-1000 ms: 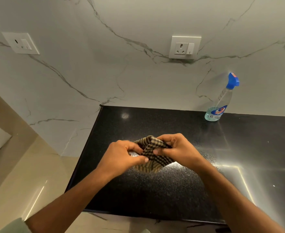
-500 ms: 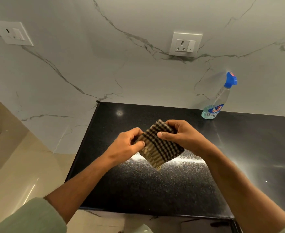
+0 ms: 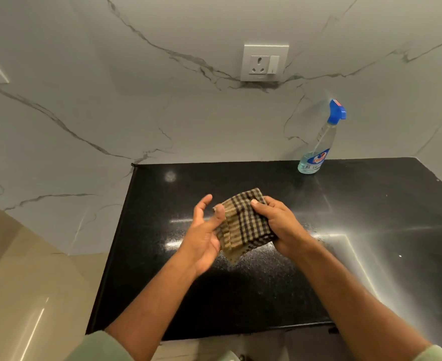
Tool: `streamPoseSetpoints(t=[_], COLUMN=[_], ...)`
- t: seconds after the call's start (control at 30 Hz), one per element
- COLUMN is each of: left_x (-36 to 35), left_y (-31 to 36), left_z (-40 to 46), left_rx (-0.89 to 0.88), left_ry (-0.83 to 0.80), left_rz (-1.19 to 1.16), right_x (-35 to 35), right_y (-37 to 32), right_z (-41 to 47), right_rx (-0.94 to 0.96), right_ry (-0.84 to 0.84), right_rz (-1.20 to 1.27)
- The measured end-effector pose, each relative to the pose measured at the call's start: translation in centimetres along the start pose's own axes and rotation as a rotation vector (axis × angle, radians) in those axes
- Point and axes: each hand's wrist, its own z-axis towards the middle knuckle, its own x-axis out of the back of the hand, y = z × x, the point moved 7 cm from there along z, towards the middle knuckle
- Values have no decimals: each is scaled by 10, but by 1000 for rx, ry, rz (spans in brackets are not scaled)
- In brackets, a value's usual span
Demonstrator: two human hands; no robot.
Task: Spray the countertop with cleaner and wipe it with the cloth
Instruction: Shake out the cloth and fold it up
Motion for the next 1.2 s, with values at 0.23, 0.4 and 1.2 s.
streamPoseSetpoints(t=[0.23,0.4,1.2], left_x=[14,10,-192], left_y=[0,-11,-145], left_z=[11,21,222], left_rx=[-236,-129,-124], left_ry=[165,140,-29], left_rz=[499,502,1304], right_x=[12,23,288], right_y=[22,14,-56], right_z=[1,1,99], right_rx=[-3,176,190], right_ry=[141,279,377], right_rz=[-196,-646,-1028])
